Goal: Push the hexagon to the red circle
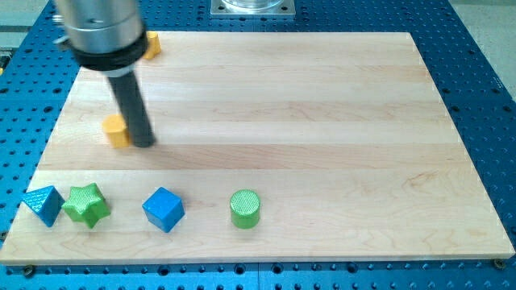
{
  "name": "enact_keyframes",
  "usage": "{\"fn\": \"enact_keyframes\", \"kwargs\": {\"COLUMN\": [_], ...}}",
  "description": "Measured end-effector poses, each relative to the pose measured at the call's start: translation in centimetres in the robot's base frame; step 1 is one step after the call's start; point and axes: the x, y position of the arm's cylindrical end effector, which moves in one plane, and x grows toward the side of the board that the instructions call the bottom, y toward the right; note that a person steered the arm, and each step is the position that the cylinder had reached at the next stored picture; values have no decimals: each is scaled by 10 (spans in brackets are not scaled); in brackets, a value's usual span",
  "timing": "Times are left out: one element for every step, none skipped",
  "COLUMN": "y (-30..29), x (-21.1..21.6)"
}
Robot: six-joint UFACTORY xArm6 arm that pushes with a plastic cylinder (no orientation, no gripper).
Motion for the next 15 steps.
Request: {"fn": "enact_keyframes", "kwargs": {"y": [-36, -48, -74, -74, -74, -54, -30, -27, -31, -50, -50, -50, -55, -84, -72], "x": [-12, 21, 34, 8, -16, -30, -41, -61, -47, -50, -79, -100, -103, -97, -123]}}
